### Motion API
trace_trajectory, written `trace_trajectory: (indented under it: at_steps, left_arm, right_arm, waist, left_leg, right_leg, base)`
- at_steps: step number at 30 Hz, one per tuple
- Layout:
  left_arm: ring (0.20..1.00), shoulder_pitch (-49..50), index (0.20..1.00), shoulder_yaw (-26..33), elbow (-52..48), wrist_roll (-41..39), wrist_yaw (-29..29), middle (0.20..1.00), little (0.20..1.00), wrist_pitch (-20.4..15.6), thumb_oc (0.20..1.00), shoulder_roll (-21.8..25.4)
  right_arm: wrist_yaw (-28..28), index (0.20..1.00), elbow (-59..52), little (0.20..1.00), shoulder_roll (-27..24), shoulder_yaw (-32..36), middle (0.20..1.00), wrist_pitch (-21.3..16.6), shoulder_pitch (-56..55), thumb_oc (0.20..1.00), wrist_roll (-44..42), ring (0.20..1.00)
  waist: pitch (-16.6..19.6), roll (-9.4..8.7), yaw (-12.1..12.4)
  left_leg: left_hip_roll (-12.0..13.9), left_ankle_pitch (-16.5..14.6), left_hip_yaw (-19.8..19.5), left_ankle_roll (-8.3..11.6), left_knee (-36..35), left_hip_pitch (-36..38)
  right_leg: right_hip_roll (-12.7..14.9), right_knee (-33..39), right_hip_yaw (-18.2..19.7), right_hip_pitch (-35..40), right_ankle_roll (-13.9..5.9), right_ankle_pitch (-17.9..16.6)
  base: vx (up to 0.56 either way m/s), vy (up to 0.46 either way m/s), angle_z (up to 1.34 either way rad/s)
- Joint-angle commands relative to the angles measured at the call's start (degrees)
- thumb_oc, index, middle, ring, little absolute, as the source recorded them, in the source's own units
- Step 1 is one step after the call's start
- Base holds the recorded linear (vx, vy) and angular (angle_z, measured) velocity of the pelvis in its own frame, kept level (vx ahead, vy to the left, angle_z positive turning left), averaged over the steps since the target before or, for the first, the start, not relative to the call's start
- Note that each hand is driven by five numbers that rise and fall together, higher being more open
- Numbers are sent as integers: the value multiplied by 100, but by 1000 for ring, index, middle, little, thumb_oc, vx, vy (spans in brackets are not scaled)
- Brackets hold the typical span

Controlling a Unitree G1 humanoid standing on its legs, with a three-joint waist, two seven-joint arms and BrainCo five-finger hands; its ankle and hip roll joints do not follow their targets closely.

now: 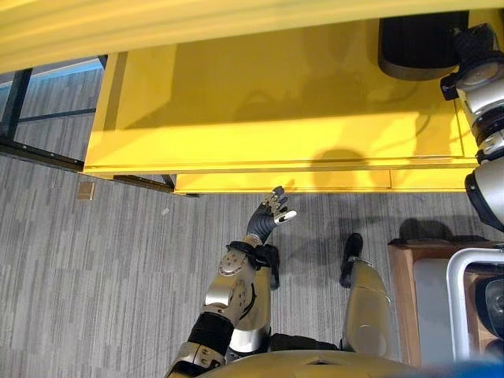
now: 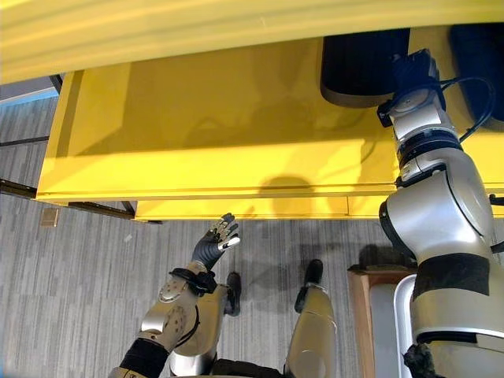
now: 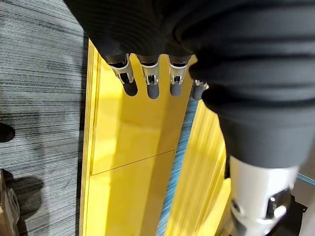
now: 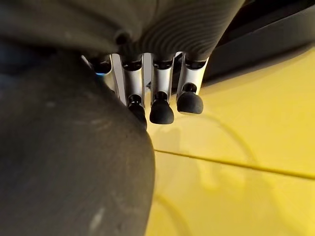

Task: Move parts from the plastic box to the shelf.

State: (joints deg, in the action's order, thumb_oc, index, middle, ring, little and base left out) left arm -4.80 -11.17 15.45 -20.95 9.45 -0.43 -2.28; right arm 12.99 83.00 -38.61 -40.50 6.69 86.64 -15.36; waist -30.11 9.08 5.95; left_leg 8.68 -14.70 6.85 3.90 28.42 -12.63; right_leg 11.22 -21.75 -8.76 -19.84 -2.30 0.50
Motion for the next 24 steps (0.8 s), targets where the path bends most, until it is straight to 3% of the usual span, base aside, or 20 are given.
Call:
trace_trajectory:
  at_steps: [1,24]
  left_arm:
    - [1000,219,1000,-339,-697,-104,-5,1000,1000,-193,1000,-111]
    - [1000,137,1000,-348,-746,-164,-81,1000,1000,-169,1000,-125]
  right_arm:
    - [173,200,-88,200,-64,-69,200,-278,767,200,103,200]
    - [137,200,-36,200,121,-620,200,-294,403,200,574,200]
  waist:
    - [31,309,197]
    - [31,362,289]
  left_leg:
    - [560,1837,-428,255,-401,160]
    - [650,1814,-482,320,-326,-93]
  right_leg:
    - [580,-905,462,202,-282,-369]
    - [567,-795,393,79,-269,-430]
  base:
    - [0,0,0]
    - [-1,0,0]
